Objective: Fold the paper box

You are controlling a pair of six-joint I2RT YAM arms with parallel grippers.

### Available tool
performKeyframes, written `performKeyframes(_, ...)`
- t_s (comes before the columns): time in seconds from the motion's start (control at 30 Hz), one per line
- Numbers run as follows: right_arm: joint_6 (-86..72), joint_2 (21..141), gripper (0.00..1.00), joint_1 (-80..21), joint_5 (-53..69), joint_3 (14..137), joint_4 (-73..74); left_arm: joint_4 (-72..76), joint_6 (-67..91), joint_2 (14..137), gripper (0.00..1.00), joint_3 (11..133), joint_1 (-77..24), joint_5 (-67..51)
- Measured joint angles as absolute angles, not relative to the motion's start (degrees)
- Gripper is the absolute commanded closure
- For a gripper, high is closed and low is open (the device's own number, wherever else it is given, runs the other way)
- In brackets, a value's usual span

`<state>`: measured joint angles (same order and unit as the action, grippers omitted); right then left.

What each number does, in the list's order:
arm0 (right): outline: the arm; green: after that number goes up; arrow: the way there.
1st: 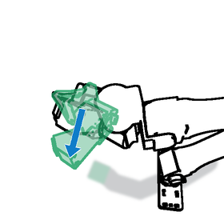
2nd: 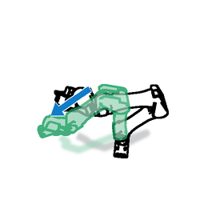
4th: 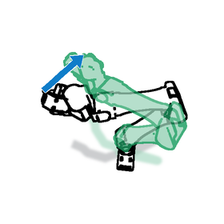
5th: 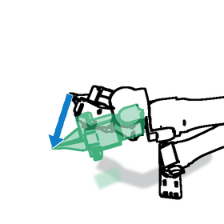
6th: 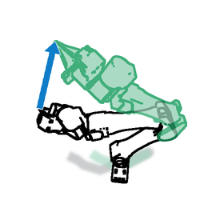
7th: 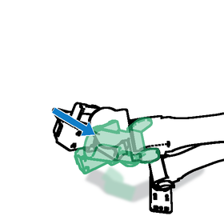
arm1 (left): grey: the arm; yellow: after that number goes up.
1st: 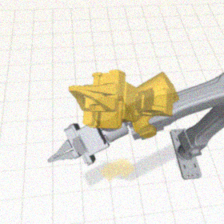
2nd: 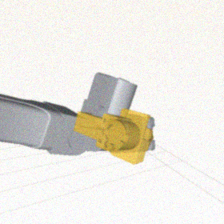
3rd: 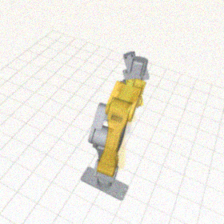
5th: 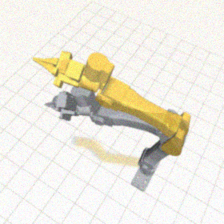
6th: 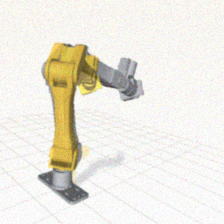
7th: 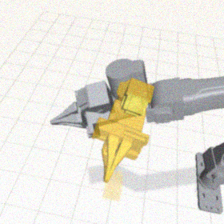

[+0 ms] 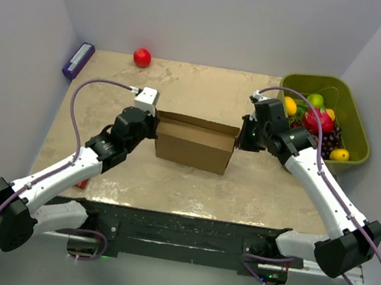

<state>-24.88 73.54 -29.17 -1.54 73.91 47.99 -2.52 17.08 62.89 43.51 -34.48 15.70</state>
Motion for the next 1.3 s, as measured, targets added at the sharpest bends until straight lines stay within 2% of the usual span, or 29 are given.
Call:
performKeyframes(0.63, -25.65, 74.70, 1.00, -26.55, 2.52, 75.00, 47.99, -3.38, 16.86, 63.53, 1.00, 43.92, -37.65, 21.34)
performKeyframes(1.3, -26.37, 75.16, 1.00, -26.22, 2.00, 74.48, 46.48, -3.33, 16.86, 63.66, 1.00, 43.92, -38.09, 21.54)
